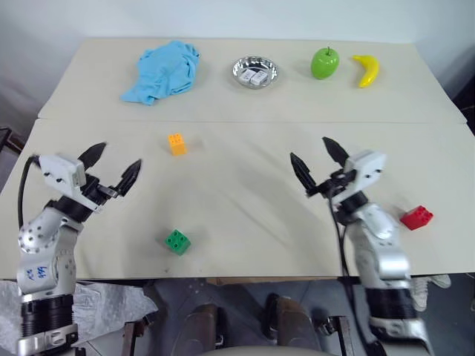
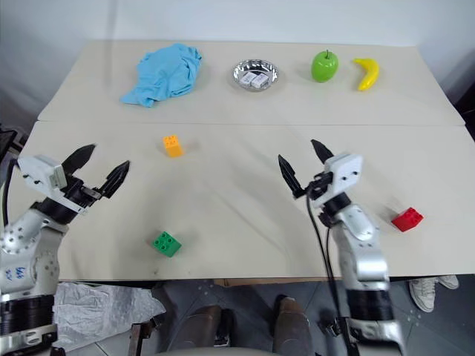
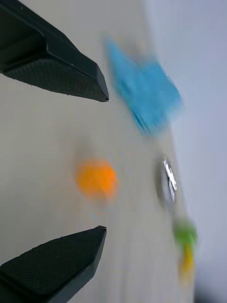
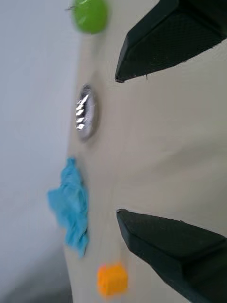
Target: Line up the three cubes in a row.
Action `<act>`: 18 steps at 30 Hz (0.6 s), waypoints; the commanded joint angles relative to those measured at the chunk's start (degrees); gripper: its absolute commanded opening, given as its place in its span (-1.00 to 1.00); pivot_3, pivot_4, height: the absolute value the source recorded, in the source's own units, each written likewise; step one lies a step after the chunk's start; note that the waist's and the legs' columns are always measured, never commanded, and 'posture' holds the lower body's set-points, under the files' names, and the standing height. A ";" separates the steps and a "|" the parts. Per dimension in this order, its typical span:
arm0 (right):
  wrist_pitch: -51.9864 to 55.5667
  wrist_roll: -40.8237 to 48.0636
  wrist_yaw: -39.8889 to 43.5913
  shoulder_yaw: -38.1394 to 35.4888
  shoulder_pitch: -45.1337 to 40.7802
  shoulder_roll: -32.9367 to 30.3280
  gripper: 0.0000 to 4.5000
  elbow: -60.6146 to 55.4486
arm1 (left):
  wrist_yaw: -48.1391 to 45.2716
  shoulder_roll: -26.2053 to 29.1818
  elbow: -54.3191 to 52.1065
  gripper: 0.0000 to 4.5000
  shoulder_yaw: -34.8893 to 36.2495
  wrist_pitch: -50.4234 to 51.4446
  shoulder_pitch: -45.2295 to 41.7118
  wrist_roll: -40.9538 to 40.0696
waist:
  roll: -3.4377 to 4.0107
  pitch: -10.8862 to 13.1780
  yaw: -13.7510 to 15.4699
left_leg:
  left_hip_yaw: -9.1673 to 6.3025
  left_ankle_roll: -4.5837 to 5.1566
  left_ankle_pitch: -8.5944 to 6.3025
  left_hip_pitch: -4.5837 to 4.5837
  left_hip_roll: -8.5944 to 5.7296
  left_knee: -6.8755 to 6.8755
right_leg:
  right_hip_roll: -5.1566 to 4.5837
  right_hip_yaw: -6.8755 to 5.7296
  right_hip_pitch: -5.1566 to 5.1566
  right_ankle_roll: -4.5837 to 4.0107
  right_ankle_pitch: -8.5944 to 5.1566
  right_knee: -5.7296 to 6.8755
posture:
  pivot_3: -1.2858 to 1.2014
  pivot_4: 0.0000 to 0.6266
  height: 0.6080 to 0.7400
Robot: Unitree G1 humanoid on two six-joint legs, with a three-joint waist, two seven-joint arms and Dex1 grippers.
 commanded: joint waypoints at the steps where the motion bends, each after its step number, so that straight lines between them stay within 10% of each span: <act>1: 6.15 7.24 2.65 -9.77 8.37 -7.32 1.00 -13.28 | -14.59 3.89 1.16 0.98 -6.35 0.37 -1.64 -0.86 | 0.04 0.00 0.56 | 0.01 0.00 0.00 0.00 -0.02 -0.01 | 0.01 -0.02 0.01 0.01 -0.01 -0.02 | 0.03 -0.52 1.00; 7: 3.26 9.20 11.26 -33.23 31.39 -12.21 1.00 -13.99 | -25.36 0.77 11.77 0.98 -12.92 -4.10 -12.55 0.79 | -0.01 0.00 1.74 | 0.29 0.00 0.01 0.04 -0.14 -0.01 | 0.13 0.03 0.06 0.17 -0.10 -0.13 | 0.03 -0.52 1.00; 18: -2.96 7.94 18.69 -45.53 44.88 -9.08 1.00 1.59 | -28.29 -2.97 13.73 0.98 -15.08 -2.90 -17.69 1.08 | -0.06 -0.01 1.22 | 0.86 -0.01 0.00 0.62 0.18 -0.19 | 0.19 0.67 0.18 0.20 -0.10 -0.04 | 0.03 -0.52 1.00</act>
